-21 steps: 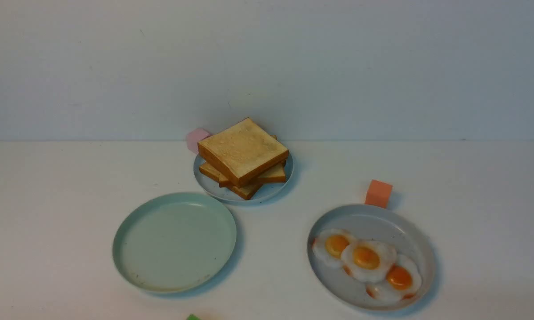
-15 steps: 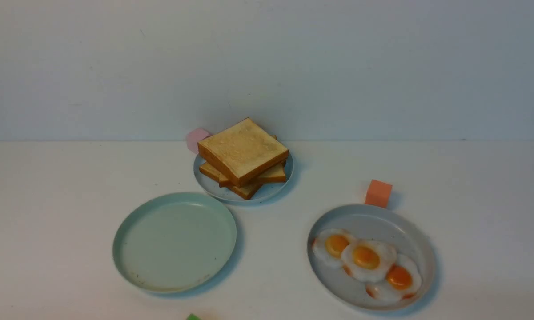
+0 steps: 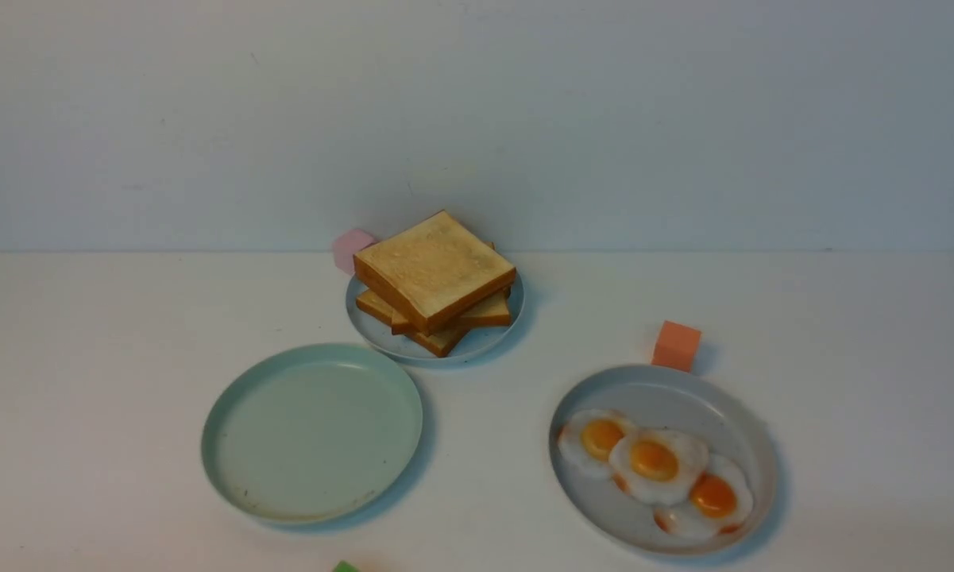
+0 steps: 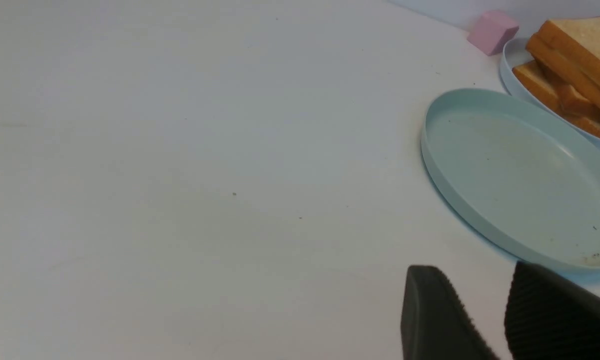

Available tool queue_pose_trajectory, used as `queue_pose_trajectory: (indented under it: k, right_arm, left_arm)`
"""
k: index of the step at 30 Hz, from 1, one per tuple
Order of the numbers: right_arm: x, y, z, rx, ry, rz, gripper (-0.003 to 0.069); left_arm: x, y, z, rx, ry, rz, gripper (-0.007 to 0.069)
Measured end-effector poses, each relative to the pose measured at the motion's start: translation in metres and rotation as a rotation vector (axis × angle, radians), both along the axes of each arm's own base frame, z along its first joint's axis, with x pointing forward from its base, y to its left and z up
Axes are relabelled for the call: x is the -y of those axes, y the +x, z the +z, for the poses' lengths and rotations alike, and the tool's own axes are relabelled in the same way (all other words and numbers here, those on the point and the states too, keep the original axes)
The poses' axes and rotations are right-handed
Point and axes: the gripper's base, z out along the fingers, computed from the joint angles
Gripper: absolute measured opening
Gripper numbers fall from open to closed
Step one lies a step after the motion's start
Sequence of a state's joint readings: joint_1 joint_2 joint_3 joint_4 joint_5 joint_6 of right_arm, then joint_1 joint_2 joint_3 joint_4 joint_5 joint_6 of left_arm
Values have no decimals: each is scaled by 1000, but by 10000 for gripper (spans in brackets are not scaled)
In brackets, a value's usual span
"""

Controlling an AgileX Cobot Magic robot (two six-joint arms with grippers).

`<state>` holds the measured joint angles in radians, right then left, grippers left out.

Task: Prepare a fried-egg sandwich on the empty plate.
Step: Use the left arm to grab a slice of bread

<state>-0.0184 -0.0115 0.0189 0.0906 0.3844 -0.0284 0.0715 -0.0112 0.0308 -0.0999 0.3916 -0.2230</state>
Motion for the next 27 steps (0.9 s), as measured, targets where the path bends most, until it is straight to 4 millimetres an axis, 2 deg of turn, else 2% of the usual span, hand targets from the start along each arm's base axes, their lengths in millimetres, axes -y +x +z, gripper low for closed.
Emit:
queue_pose_trajectory:
  k: [6,9,10,13,17,21,24,27]
  right_arm:
    - [0,0,0,0,0,0,237]
    - [0,0,0,0,0,0,237]
    - [0,0,0,0,0,0,237]
    - [0,0,0,0,0,0,237]
    - [0,0,0,0,0,0,237]
    - [0,0,0,0,0,0,237]
    - [0,0,0,0,0,0,237]
    - [0,0,0,0,0,0,237]
  left_arm:
    - [0,1,3,44,-29,6,237]
    - [2,4,15,177,-275,43,237]
    - [2,4,15,178,-300,45,237]
    - [1,5,27,310,-695,109,237]
    - [-6,4,37,450,-959,174,237]
    - [-9,3,40,492,-1000,190,237]
    - [-1,5,41,392,-985,118,237]
    - [11,7,58,255,-836,-9,237]
